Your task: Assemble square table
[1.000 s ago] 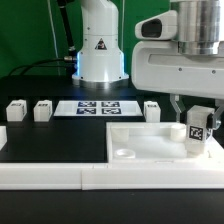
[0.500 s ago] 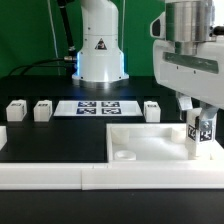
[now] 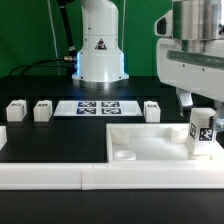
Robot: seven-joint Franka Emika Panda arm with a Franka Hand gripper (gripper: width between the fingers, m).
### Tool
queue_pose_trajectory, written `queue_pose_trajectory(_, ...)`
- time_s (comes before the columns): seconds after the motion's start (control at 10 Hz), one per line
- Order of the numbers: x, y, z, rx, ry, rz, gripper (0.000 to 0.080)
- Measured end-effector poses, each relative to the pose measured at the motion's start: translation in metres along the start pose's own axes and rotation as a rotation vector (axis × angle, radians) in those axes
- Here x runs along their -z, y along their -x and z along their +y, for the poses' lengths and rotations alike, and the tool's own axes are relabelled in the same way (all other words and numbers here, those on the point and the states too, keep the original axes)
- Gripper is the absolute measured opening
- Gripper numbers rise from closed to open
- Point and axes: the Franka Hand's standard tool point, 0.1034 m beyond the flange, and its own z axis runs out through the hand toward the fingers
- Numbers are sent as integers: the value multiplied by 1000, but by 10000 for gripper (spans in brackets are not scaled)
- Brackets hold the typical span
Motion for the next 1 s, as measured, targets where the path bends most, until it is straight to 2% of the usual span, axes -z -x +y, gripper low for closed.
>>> queue_pose_trajectory(0.1, 0, 2, 0, 150, 0, -1, 573)
queue_pose_trajectory(0.2, 0, 2, 0, 190, 0, -1, 636)
queue_pose_trajectory(0.3, 0, 2, 0, 277, 0, -1, 646)
queue_pose_trajectory(0.5, -1, 2, 0, 445, 1, -1, 649)
queue_pose_trajectory(0.7, -2, 0, -2, 831, 9, 21, 649)
queue_pose_trajectory(0.8, -2, -2, -2, 909, 8, 22, 649)
queue_pose_trajectory(0.9, -2, -1, -2, 907, 7, 20, 602)
queue_pose_trajectory(1.0, -2, -1, -2, 892, 7, 20, 602)
